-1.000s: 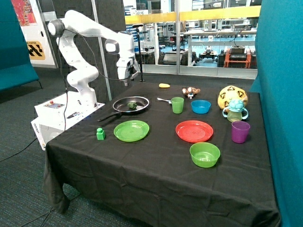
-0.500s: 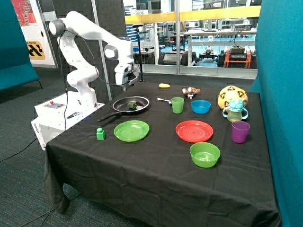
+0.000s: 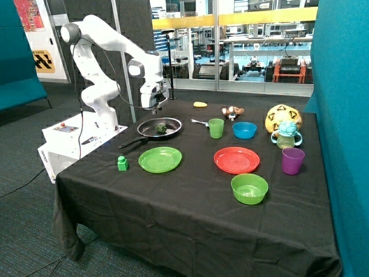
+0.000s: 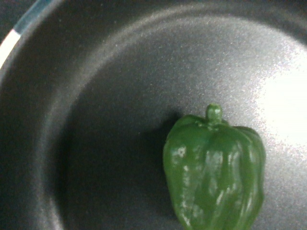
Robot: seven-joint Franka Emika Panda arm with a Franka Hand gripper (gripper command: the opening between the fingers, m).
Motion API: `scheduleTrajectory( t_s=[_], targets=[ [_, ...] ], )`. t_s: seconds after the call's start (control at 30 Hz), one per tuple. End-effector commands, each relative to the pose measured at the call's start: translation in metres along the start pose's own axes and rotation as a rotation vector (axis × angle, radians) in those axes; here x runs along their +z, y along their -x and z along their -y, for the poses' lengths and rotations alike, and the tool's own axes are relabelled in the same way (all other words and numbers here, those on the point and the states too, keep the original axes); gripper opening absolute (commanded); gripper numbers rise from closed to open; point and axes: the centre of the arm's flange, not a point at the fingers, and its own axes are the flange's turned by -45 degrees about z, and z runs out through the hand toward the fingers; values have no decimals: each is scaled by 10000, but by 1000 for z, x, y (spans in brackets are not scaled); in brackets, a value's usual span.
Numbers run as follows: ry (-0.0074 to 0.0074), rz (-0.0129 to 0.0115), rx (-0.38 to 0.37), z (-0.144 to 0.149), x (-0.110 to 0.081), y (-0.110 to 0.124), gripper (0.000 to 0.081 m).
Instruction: Cook the capsicum and place it on a plate
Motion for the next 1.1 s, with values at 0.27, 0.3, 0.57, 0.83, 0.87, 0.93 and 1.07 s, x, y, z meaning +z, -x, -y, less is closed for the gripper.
scheduleTrajectory(
  t_s=[0.27,0.3,0.57,0.83,0.87,0.93,1.07],
  targets=[
    [-10,-22,-589,25,9,-7,808],
    [-10,-22,-725,28,8,-9,808],
    [-10,-22,-835,32,10,-14,808],
    [-10,-22,-749,26,20,-10,808],
    [-10,-22,-740,25,20,-9,808],
    [-10,-22,-693,24,25,-7,808],
    [-10,-22,-604,20,34,-3,808]
  ],
)
